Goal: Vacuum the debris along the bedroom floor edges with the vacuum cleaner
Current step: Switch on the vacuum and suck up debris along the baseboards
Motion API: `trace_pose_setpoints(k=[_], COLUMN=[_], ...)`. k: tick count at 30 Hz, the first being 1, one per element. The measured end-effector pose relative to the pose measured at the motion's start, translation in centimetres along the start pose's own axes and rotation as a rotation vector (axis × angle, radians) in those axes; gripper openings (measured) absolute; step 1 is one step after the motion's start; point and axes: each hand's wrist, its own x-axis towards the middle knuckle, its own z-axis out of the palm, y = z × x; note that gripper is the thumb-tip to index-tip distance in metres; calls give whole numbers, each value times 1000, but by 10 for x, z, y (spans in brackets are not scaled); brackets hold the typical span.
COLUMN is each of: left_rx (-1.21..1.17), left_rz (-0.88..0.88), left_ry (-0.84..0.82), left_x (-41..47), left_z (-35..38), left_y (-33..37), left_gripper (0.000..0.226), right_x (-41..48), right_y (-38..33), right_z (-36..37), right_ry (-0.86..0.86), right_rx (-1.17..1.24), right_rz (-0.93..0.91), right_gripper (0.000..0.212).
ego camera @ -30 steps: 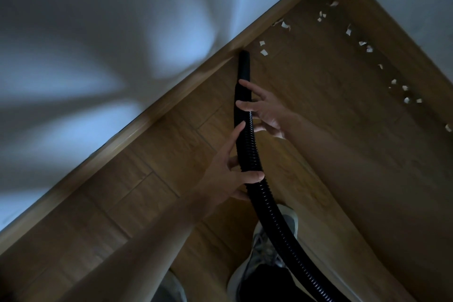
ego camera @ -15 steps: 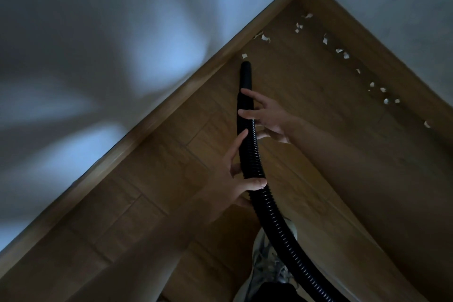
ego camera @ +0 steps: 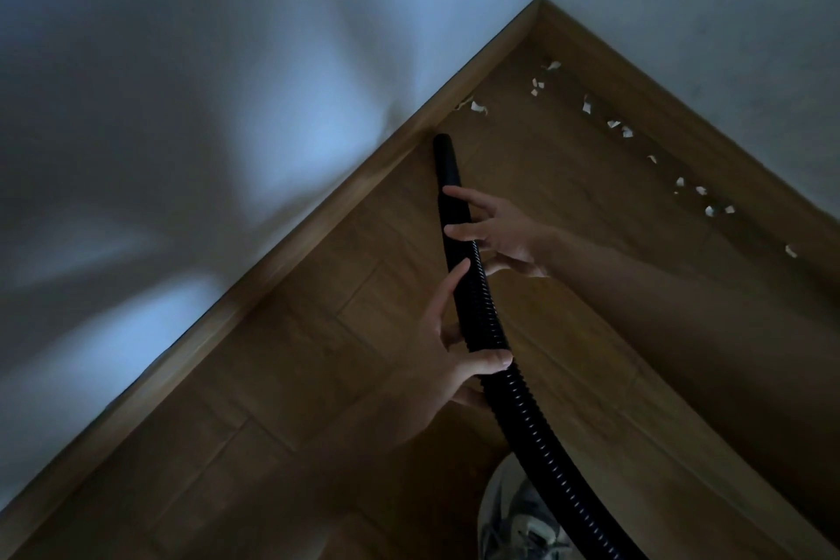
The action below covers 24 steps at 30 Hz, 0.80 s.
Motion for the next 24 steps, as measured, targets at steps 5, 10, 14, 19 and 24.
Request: trace_pose_setpoints(k=[5,10,14,19,24], left_rx=[71,68,76,49,54], left_rz=[69,100,142,212,233], left_ry=[-13,-19,-33,-51,-37], left_x=[8,16,27,46,56], left_z=[-5,-8,-6,-6,-10], left_y=[-5,-8,-11,-8,-2], left_gripper=[99,100,100,101,101], right_x=[2,9,11,18,24], right_y=[12,9,7,0,-11], right_z=[-7,-10,-15,-23,-26], right_ry=[24,17,25,42,37], right_rx=[50,59,66,57,51], right_rz=[-27,-37,-31,-35,-38], right_gripper=[65,66,66,67,68])
